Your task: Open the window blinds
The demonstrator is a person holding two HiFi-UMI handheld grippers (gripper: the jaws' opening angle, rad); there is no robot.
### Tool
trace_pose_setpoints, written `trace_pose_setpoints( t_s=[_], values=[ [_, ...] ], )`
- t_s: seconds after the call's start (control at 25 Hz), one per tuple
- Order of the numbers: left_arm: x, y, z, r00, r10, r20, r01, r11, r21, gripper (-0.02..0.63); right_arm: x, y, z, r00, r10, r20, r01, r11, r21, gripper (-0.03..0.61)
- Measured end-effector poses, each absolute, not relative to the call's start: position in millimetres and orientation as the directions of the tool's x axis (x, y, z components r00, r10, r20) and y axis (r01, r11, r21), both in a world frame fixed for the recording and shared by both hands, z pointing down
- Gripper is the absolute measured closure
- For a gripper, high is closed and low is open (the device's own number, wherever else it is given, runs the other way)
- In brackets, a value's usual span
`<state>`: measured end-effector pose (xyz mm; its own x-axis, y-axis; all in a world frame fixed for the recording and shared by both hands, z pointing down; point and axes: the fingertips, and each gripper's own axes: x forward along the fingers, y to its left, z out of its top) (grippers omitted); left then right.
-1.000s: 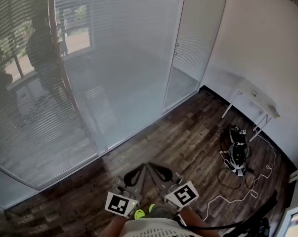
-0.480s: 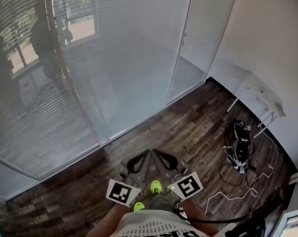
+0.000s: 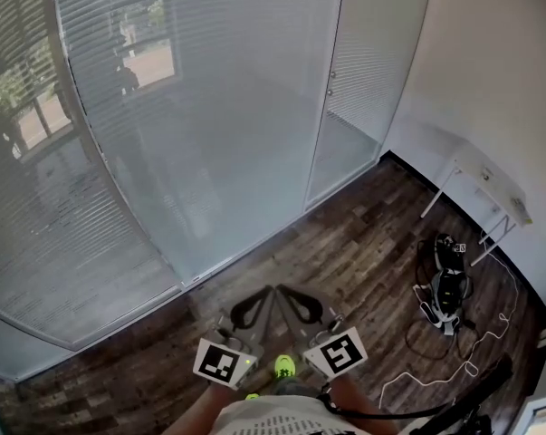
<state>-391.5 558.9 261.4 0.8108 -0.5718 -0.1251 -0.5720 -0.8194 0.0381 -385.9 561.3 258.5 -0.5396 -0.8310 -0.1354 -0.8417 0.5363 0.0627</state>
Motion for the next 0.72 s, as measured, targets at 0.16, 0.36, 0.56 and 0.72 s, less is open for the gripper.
trace_pose_setpoints(
  t_s=[0.16,0.36,0.56,0.72],
  values=[
    [-355.8,524.9,263.4,0.812,-0.569,-0.129,-0.570,-0.821,0.035,0.623,-350.1,527.3,260.3,-0.541,-0.832,-0.125,-0.841,0.536,0.070,0.571],
    [-313.1,496.9,274.1,0.804,-0.577,-0.141,-0.579,-0.815,0.030,0.623,-307.6,499.0,273.3,-0.547,-0.831,-0.106,-0.837,0.541,0.081,0.571],
    [-274.6,472.5,279.1,0.802,-0.582,-0.135,-0.585,-0.811,0.024,0.623,-269.2,474.2,275.8,-0.551,-0.827,-0.108,-0.834,0.545,0.082,0.571],
    [-255.8,455.0,291.1,0.801,-0.584,-0.131,-0.585,-0.810,0.035,0.623,-250.3,456.8,287.7,-0.541,-0.834,-0.106,-0.841,0.536,0.073,0.571]
  ],
)
